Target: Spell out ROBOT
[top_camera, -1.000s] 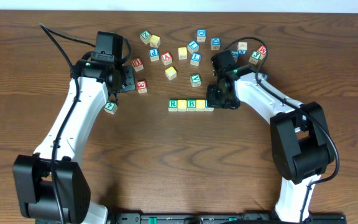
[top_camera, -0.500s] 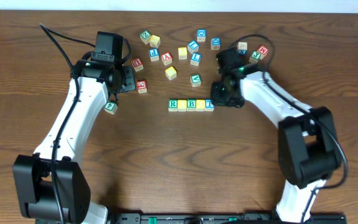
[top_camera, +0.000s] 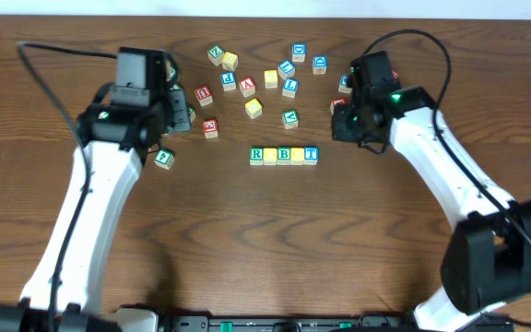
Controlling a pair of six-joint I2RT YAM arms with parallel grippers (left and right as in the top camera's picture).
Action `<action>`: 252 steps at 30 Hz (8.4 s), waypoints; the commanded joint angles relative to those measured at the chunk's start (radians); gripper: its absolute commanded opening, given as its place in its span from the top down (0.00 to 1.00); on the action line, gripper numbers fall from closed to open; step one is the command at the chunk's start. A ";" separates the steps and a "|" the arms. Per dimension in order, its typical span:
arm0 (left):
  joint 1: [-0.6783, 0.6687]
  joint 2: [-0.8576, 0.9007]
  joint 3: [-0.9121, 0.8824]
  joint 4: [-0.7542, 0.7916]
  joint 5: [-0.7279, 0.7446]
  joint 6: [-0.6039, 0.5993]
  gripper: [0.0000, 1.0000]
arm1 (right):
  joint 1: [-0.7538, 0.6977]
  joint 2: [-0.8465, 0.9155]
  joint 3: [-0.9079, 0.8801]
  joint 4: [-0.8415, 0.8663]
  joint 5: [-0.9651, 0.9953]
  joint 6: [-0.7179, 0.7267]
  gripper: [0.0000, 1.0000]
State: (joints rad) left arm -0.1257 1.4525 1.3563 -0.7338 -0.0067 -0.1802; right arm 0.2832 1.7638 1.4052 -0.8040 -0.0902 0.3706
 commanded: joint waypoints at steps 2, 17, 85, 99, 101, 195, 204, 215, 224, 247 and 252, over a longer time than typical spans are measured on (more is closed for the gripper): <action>0.050 -0.082 0.034 -0.014 -0.014 0.012 0.78 | -0.027 -0.094 0.017 -0.009 0.006 -0.038 0.87; 0.184 -0.193 0.034 -0.085 -0.013 0.012 0.29 | -0.047 -0.271 0.017 -0.121 0.032 -0.099 0.31; 0.184 -0.192 0.034 -0.100 -0.013 0.011 0.02 | -0.047 -0.559 -0.012 -0.032 0.198 -0.098 0.01; 0.184 -0.192 0.034 -0.100 -0.013 0.011 0.02 | -0.185 -0.954 -0.555 0.482 0.230 -0.099 0.01; 0.184 -0.192 0.034 -0.100 -0.013 0.011 0.02 | -0.205 -1.032 -0.658 0.565 0.229 -0.099 0.01; 0.189 -1.029 -0.933 0.682 -0.032 0.203 0.02 | -0.256 -1.758 -1.400 0.740 0.200 -0.159 0.01; 0.189 -1.262 -1.203 0.789 -0.032 0.215 0.02 | -0.256 -1.758 -1.400 0.740 0.200 -0.159 0.01; 0.189 -1.438 -1.352 0.756 -0.032 0.214 0.02 | -0.256 -1.758 -1.400 0.740 0.200 -0.159 0.01; 0.228 -1.451 -1.353 0.662 -0.031 0.221 0.02 | -0.256 -1.758 -1.400 0.740 0.200 -0.159 0.01; 0.231 -1.447 -1.352 0.663 -0.028 0.221 0.02 | -0.256 -1.758 -1.400 0.740 0.200 -0.159 0.01; 0.231 -1.447 -1.352 0.663 -0.028 0.221 0.02 | -0.256 -1.758 -1.400 0.740 0.200 -0.159 0.01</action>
State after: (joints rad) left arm 0.0986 0.0109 0.0185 -0.0238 -0.0254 0.0273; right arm 0.0338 0.0124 0.0090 -0.0624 0.1108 0.2253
